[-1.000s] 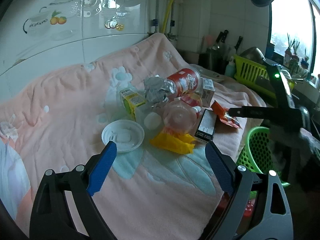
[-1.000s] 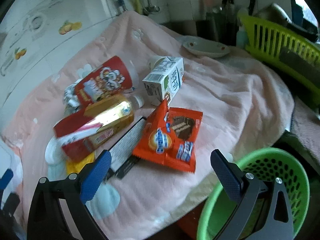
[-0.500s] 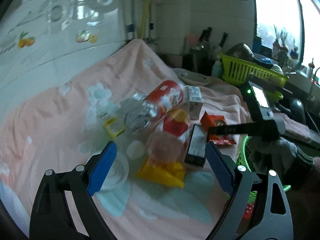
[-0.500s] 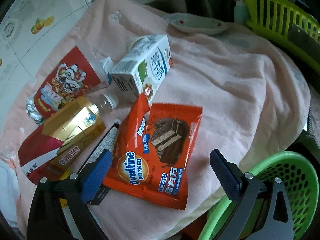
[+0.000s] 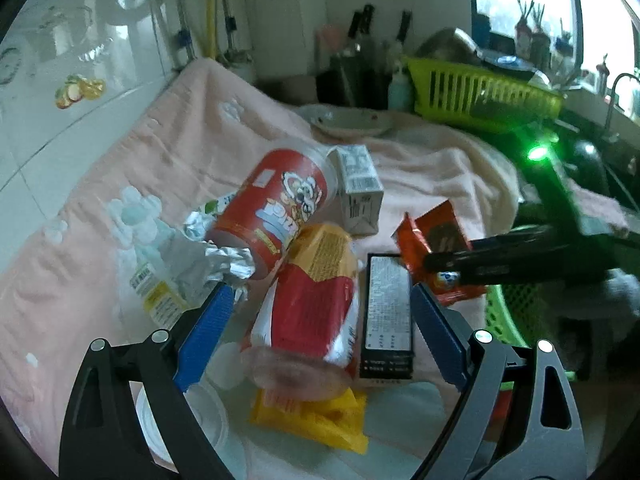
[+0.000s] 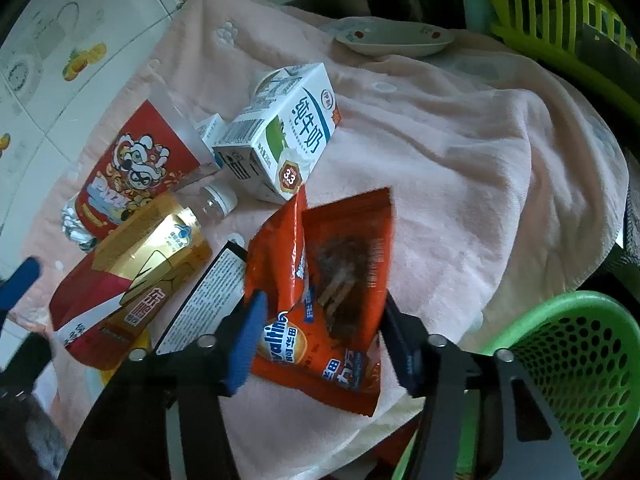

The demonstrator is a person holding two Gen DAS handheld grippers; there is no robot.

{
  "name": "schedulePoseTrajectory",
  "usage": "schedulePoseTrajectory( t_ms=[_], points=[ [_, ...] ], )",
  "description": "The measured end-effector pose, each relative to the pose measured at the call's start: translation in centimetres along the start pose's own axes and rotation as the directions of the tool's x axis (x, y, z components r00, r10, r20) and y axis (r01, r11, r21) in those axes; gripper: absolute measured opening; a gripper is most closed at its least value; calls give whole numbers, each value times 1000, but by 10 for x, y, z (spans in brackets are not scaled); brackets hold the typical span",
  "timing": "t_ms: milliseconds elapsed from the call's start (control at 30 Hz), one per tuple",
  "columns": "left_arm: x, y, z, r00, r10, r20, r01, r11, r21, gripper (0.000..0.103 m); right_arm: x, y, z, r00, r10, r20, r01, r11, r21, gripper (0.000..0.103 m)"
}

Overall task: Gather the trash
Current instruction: 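Grasp the orange Ovaltine wrapper with the right tool while the left grasps the red-gold bottle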

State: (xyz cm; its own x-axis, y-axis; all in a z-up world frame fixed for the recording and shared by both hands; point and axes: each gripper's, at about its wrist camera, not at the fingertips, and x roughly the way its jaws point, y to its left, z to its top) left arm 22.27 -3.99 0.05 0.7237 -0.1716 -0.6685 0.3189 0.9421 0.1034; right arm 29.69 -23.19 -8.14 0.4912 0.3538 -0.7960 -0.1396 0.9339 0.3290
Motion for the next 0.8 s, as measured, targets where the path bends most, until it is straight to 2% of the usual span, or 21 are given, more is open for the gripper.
schedulePoseTrajectory(
  t_ms=[67,133,267,333,367,467,533,633,700,800],
  points=[
    [10,1,1,1000,3,-26,-2,1000,10,88,-3,-2,0,1000,10,3,-10,1000,1,36],
    [17,1,1,999,11,-47,-10,1000,17,88,-6,-5,-1,1000,29,5,-29,1000,10,30],
    [30,2,0,996,17,-84,-14,999,36,85,-8,-7,-6,999,48,-8,-48,999,11,31],
    [36,2,-1,994,16,-105,-11,999,49,81,-5,-8,-6,997,74,-17,-73,997,23,45],
    [39,3,-1,993,15,-115,-9,999,53,77,-4,-8,-6,997,78,-18,-77,997,26,55],
    [48,4,0,991,6,-133,1,999,48,69,-4,-5,-7,998,66,-5,-65,998,11,58],
    [52,4,1,990,-9,-144,15,999,39,68,0,-2,-8,999,48,-16,-48,999,-2,57],
    [57,4,1,988,-15,-156,22,999,40,68,2,0,-7,1000,25,-8,-26,999,-20,45],
    [61,1,0,986,-13,-164,21,999,45,68,2,-2,-8,1000,29,-7,-29,999,-15,30],
    [63,-2,-1,987,-10,-159,18,999,51,67,-1,-7,-10,999,52,-3,-52,999,0,17]
  ],
)
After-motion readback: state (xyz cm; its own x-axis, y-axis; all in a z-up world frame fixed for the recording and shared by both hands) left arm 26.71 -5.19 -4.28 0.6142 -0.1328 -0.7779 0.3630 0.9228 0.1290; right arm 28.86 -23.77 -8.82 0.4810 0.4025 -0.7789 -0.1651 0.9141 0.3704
